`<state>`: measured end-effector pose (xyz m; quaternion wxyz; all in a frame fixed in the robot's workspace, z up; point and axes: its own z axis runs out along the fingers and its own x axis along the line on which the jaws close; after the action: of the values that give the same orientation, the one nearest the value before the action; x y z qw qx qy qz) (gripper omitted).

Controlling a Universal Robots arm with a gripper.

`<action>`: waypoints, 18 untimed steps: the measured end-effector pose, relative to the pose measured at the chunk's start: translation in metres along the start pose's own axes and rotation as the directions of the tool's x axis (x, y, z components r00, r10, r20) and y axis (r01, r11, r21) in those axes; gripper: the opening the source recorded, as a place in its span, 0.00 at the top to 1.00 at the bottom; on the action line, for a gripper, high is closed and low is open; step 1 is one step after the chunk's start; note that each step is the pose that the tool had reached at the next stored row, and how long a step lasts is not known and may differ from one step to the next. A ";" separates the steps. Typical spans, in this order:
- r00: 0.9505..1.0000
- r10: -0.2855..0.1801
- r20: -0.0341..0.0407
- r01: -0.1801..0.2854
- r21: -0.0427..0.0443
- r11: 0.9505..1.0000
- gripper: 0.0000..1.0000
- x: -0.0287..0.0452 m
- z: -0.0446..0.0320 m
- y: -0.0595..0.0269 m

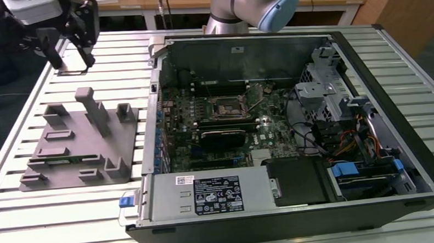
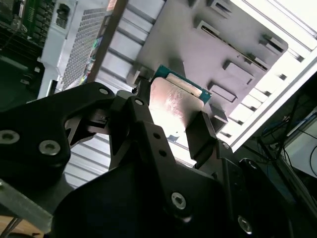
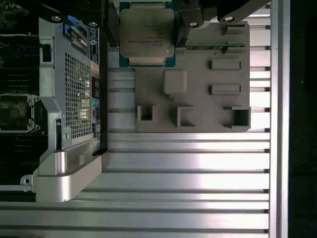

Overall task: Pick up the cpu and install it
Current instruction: 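Pick up the cpu and move it towards the insertion slot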

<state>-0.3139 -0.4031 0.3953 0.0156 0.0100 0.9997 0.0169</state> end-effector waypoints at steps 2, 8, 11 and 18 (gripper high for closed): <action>1.000 0.000 0.000 0.000 0.000 1.000 0.47 -0.0092 0.0004 0.0002; 1.000 0.000 0.000 0.000 0.000 1.000 0.47 -0.0276 0.0014 0.0005; 1.000 0.000 0.000 0.000 0.000 1.000 0.47 -0.0346 0.0020 0.0006; 1.000 0.000 0.000 0.000 0.000 1.000 0.47 -0.0468 0.0032 0.0008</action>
<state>-0.2670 -0.4032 0.3936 0.0156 0.0100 0.9997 0.0169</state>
